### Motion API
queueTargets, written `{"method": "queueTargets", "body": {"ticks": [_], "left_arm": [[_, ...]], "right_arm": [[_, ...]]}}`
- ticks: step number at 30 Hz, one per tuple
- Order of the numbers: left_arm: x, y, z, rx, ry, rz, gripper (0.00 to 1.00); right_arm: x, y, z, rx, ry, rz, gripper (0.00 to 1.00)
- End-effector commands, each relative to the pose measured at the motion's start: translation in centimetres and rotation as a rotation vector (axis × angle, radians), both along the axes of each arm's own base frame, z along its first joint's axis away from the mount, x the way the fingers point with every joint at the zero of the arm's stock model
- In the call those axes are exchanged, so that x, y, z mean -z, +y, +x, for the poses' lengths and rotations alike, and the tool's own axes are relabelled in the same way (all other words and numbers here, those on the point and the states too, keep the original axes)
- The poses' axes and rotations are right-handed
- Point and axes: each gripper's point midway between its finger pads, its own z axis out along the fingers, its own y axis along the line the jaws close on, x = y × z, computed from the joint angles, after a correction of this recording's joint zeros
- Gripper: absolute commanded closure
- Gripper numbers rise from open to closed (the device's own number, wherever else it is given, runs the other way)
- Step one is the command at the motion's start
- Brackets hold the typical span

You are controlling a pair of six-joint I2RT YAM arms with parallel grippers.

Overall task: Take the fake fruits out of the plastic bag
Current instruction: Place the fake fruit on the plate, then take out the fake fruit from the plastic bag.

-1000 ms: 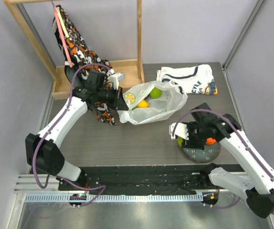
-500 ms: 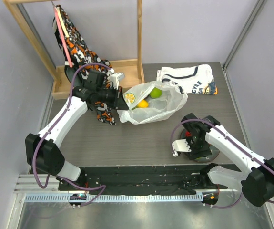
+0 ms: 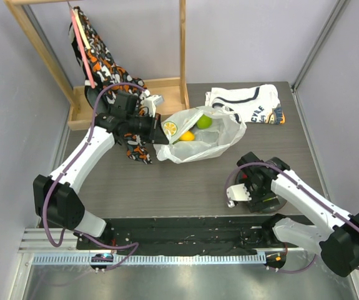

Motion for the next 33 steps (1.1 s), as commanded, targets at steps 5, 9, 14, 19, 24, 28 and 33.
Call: {"method": "queueTargets", "body": {"ticks": [5, 9, 14, 19, 24, 28, 33], "left_arm": [[-1.8, -0.5, -0.5, 0.033, -0.046, -0.044, 1.00], [-1.6, -0.6, -1.0, 0.047, -0.035, -0.059, 1.00], [-2.2, -0.9, -1.0, 0.058, -0.046, -0.083, 1.00], [-3.4, -1.0, -1.4, 0.073, -0.060, -0.105, 1.00], [-3.4, -0.7, -1.6, 0.083, -0.094, -0.092, 1.00], [-3.2, -0.3, -2.2, 0.092, -0.088, -0.073, 1.00], [-2.3, 2.1, -6.0, 0.117, -0.093, -0.002, 1.00]], "right_arm": [[-9.8, 1.6, 2.0, -0.012, -0.201, 0.139, 0.25], [-19.2, 7.2, 6.8, -0.069, -0.575, 0.508, 0.27], [-24.2, 13.5, 9.8, -0.100, -0.731, 0.888, 0.39], [-21.2, 18.9, 15.1, 0.134, -0.552, 0.993, 0.63], [-15.4, 22.2, 19.7, 0.396, -0.479, 0.989, 0.85], [-9.1, 23.7, 19.4, 0.460, -0.415, 0.841, 0.95], [-6.8, 24.6, 12.8, 0.456, -0.311, 0.853, 0.95]]}}
